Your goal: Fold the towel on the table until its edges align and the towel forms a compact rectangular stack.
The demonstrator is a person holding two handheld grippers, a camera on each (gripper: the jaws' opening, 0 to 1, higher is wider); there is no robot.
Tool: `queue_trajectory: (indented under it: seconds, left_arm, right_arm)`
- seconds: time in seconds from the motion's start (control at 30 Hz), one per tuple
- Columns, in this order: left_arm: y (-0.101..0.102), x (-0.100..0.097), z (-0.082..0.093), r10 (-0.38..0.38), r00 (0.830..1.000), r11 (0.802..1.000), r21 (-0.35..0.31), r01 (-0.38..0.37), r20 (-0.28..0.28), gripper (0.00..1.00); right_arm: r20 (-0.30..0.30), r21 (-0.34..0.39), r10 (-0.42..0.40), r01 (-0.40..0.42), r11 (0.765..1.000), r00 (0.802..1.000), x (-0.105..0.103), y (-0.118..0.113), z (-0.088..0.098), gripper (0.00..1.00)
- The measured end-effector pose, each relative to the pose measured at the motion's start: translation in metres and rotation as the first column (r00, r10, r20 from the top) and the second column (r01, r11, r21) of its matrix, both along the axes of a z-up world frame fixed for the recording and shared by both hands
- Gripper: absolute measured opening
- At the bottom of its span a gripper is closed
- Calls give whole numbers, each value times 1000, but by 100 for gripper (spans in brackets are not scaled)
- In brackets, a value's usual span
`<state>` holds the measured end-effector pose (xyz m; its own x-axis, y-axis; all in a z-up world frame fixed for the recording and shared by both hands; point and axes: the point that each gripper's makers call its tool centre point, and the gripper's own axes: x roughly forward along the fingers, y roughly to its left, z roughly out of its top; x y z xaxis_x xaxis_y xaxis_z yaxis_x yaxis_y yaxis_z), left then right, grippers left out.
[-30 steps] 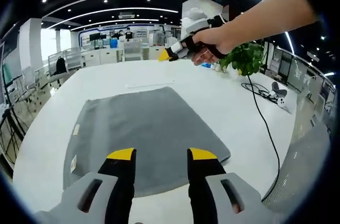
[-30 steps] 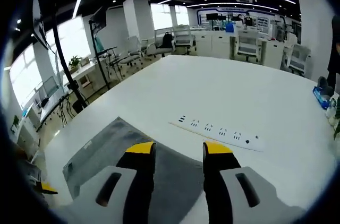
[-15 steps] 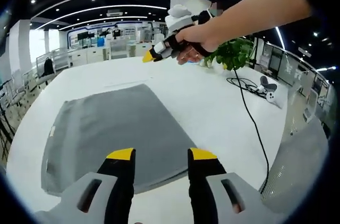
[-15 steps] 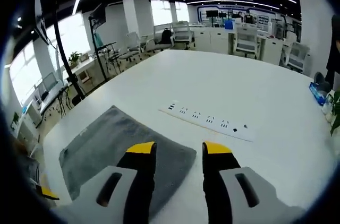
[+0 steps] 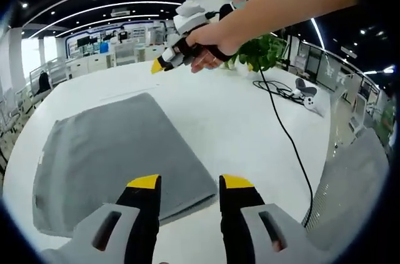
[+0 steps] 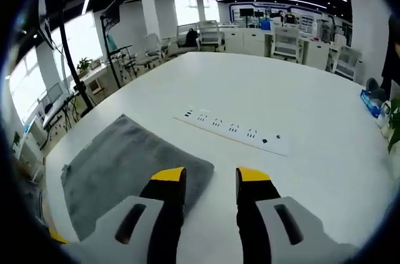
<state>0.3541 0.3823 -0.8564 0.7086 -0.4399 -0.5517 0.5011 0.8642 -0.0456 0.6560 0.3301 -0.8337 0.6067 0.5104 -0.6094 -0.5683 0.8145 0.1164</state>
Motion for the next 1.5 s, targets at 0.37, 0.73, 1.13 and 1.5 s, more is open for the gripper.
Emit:
queue_trajectory:
  seconds: [0.37,0.73,1.13,1.5]
  left_arm:
    - [-26,0,-19,-69,997,997,16,69,-31,36]
    - [-42,-1,-39,-114,989,993,27,117,-90,34]
    - [-41,-3,-56,-137,987,986,81,144,-90,28]
    - [-34,2,-56,-123,989,986,104,132,-84,11]
  right_arm:
    - [-25,-3,6,-7,1000,1000,0,-1,-22,27]
    - [-48,-10,37,-37,999,998,5,9,-46,26]
    - [-73,-39,71,-74,996,995,14,23,-74,25]
    - [-122,-34,74,-78,996,990,10,35,-84,13]
